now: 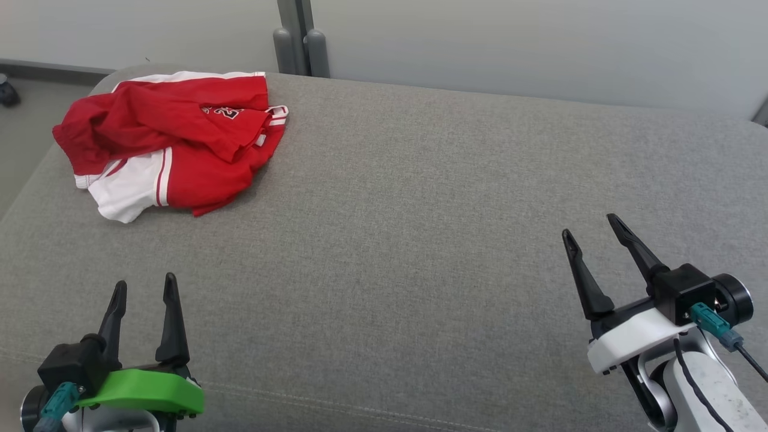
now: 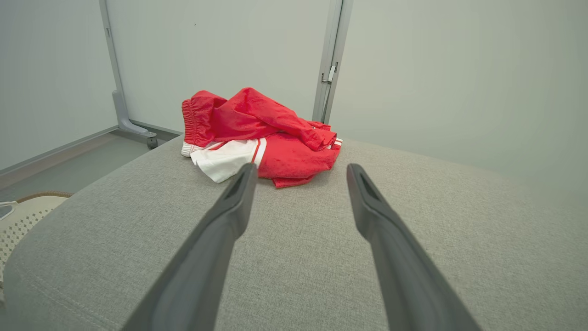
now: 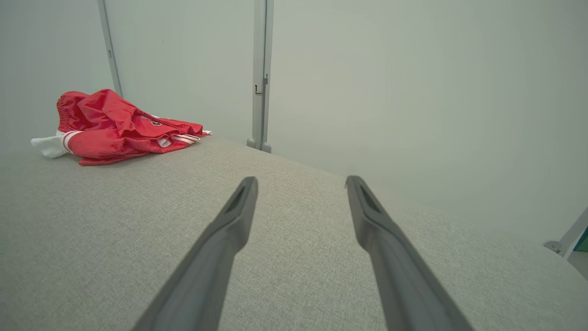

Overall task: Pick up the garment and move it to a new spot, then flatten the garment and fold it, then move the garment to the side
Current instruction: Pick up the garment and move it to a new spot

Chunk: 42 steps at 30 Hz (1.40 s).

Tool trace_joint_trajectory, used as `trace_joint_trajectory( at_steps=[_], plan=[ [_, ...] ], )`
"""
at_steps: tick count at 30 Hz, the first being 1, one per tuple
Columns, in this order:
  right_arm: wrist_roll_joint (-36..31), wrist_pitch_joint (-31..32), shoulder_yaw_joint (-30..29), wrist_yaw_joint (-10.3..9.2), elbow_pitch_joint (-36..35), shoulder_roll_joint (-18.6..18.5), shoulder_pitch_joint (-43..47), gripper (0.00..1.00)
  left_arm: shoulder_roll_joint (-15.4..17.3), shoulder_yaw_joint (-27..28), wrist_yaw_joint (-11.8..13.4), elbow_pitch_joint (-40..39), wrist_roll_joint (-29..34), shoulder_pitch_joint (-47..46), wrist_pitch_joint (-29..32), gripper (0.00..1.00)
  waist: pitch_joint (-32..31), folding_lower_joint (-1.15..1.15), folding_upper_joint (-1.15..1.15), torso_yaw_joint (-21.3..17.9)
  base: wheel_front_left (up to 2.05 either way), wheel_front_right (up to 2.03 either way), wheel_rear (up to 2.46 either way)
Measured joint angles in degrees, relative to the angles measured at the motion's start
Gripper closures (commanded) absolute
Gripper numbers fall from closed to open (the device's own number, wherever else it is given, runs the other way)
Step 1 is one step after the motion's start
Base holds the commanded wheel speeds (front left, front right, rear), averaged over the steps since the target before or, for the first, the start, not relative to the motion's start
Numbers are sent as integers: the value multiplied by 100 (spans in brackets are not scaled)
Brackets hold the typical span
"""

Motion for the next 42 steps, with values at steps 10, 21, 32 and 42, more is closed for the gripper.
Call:
trace_joint_trajectory(
  at_steps=[10, 21, 32, 42],
  plan=[
    [-10, -7, 47, 56, 55, 30, -77, 0, -22, 122, -5, -60, -245, -10, -1, 0, 149, 0, 0, -45, 0, 0, 0],
    [-210, -8, 55, 118, -211, -130, -470, 0, -73, 458, 3, 144, -867, -929, 0, 0, 753, 0, 0, -161, 0, 0, 0],
    [-310, -24, 130, 179, -498, -286, -747, 0, -74, 1195, 348, 356, -1903, -2681, 917, 0, 1580, 0, 0, -310, 0, 0, 0],
    [-311, -25, 257, 245, -1032, -286, -1121, 0, 757, 2090, 906, 924, -2377, -3981, 1640, 0, 2372, 0, 0, -511, 0, 0, 0]
  ],
)
